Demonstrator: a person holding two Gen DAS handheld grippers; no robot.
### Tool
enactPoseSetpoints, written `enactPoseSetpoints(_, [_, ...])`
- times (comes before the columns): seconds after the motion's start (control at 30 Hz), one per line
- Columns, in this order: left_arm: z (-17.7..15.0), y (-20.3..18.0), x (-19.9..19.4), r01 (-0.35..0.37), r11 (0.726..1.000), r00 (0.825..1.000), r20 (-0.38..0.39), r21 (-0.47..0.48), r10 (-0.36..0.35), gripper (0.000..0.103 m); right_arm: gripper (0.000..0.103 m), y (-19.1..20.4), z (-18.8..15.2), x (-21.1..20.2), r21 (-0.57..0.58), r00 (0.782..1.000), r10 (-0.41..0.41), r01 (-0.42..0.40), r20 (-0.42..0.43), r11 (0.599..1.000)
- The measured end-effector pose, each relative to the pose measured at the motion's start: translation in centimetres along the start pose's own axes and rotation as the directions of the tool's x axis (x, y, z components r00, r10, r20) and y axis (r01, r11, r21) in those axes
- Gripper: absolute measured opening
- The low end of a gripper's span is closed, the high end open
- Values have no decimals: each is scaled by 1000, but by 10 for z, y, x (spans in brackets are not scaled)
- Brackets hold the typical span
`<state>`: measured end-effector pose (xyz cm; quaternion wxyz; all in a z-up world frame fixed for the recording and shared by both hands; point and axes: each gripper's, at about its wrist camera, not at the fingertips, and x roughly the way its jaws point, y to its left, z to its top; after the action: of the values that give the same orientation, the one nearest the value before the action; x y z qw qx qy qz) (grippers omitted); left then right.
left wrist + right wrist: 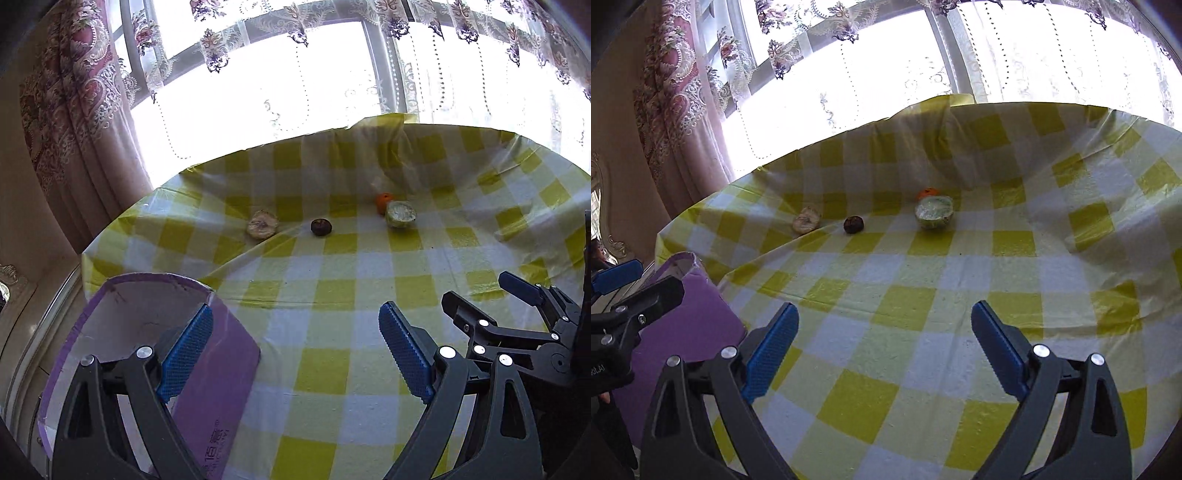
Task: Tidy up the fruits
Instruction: 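Move both grippers back over the remaining fruits on the cloth, then grasp the bagged cabbage half with the right gripper while the left grasps the dark fruit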
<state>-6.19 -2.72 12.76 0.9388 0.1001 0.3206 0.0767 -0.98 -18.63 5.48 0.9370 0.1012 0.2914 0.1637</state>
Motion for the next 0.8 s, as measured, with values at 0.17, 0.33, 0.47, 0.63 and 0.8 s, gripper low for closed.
enactPoseSetpoints(0.17, [3, -18, 37, 35, 999, 997, -63, 7, -34, 88, 95, -19, 8, 26, 16, 998, -41, 42, -45, 999])
enactPoseSetpoints(0.33, [15, -19, 82, 107, 990, 988, -105, -95, -117, 88, 97, -37, 27, 67, -19, 990, -102, 100, -94, 995])
enactPoseSetpoints(0.47, [24, -19, 136, 146, 958, 980, -100, -246, -175, 88, 97, -57, 54, 104, 12, 984, -137, 139, -116, 990])
enactPoseSetpoints(0.63, [31, -10, 192, 99, 924, 978, -136, -369, -159, 88, 97, -61, 86, 159, -10, 975, -172, 172, -143, 985])
enactPoseSetpoints(0.8, [41, 6, 238, 50, 906, 978, -164, -421, -131, 88, 97, -47, 108, 212, -90, 963, -186, 171, -194, 981])
